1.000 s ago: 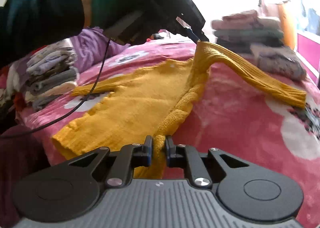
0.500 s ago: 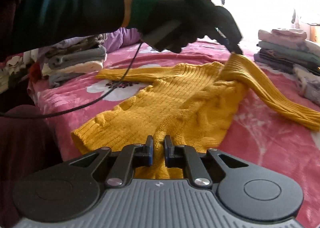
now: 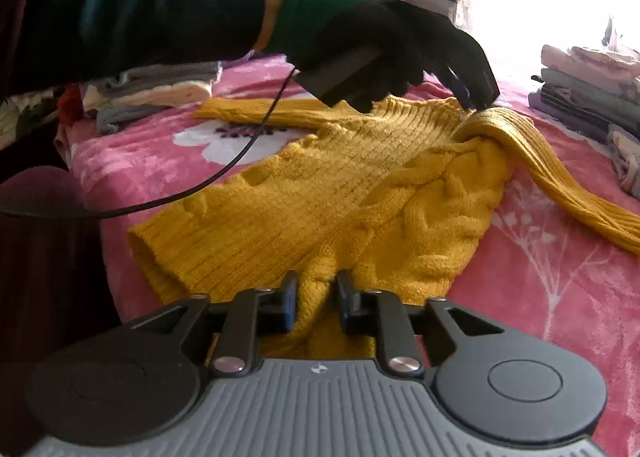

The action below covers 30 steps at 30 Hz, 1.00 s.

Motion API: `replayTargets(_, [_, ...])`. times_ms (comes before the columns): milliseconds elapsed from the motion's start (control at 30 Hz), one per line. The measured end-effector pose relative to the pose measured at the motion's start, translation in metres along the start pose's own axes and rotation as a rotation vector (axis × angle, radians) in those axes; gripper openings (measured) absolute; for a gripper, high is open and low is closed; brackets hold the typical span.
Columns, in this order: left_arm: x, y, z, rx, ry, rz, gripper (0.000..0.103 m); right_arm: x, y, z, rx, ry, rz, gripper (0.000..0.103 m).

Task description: Fold clothes

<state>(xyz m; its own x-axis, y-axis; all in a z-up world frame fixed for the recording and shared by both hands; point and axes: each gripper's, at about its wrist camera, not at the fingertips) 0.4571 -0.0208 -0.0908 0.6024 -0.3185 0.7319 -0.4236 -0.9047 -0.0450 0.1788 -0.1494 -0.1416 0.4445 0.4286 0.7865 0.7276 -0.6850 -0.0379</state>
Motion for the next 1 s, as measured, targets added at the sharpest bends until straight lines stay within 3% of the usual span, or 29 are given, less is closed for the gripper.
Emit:
replayTargets(67, [-0.002,0.003,-0.027,0.04,0.055,0.009,0.03,-0.002,-0.003,-0.005,0.032,0.01,-0.006,0.062])
replayTargets(133, [-0.009,0.014,-0.06,0.099,0.114,0.037,0.03,-0.005,-0.011,-0.008,0.042,0.023,-0.04,0.064])
replayTargets(200, [-0.025,0.032,-0.095,0.045,0.162,0.053,0.03,-0.008,-0.016,-0.013,0.045,0.023,-0.059,0.063])
replayTargets(267, [-0.044,0.05,-0.114,-0.05,0.147,0.028,0.03,-0.011,-0.01,-0.024,0.075,0.041,-0.025,0.06])
replayTargets(300, [-0.056,0.059,-0.119,-0.058,0.122,0.006,0.03,-0.013,-0.006,-0.031,0.087,0.054,-0.003,0.06])
replayTargets(467, [-0.123,0.065,-0.124,-0.136,0.026,-0.316,0.041,-0.028,0.014,-0.066,0.032,0.117,0.06,0.06])
replayTargets(533, [-0.144,0.065,-0.119,-0.123,-0.022,-0.385,0.041,-0.034,0.021,-0.065,-0.023,0.115,0.104,0.06])
replayTargets(600, [-0.154,0.063,-0.12,-0.128,-0.022,-0.44,0.041,-0.04,0.026,-0.058,-0.076,0.099,0.155,0.06])
replayTargets(633, [-0.157,0.062,-0.121,-0.144,-0.011,-0.472,0.036,-0.043,0.031,-0.057,-0.071,0.109,0.204,0.059])
replayTargets(667, [-0.158,0.059,-0.123,-0.165,0.001,-0.508,0.017,-0.044,0.037,-0.058,-0.05,0.127,0.256,0.051])
replayTargets(700, [-0.161,0.057,-0.123,-0.191,0.012,-0.549,0.011,-0.044,0.038,-0.057,-0.037,0.127,0.268,0.043])
replayTargets(733, [-0.165,0.054,-0.122,-0.232,0.019,-0.623,0.009,-0.044,0.038,-0.055,-0.029,0.119,0.265,0.033])
replayTargets(767, [-0.169,0.051,-0.12,-0.282,0.018,-0.715,0.008,-0.044,0.036,-0.053,-0.038,0.107,0.251,0.034])
replayTargets(833, [-0.172,0.051,-0.115,-0.339,-0.017,-0.793,0.008,-0.044,0.036,-0.053,-0.031,0.098,0.265,0.034])
replayTargets(900, [-0.163,0.065,-0.122,-0.229,-0.053,-0.568,0.01,-0.044,0.04,-0.054,-0.024,0.1,0.287,0.034])
replayTargets(933, [-0.159,0.069,-0.128,-0.228,-0.053,-0.526,0.017,-0.044,0.043,-0.057,-0.028,0.113,0.304,0.035])
replayTargets(967, [-0.156,0.072,-0.134,-0.224,-0.048,-0.487,0.036,-0.045,0.048,-0.059,-0.036,0.129,0.326,0.035])
replayTargets(1000, [-0.152,0.073,-0.142,-0.205,-0.014,-0.454,0.041,-0.044,0.055,-0.06,-0.057,0.142,0.344,0.035])
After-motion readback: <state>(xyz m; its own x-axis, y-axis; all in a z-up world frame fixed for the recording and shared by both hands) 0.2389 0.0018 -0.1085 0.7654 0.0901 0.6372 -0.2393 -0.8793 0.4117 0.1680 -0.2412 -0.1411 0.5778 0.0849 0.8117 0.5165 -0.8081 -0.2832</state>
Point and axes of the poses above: each gripper's, at about its wrist camera, not at the fingertips, and z roughly the way its jaws point, y to its right, x to its top, and after that the axes turned 1 degree about -z, right-handed
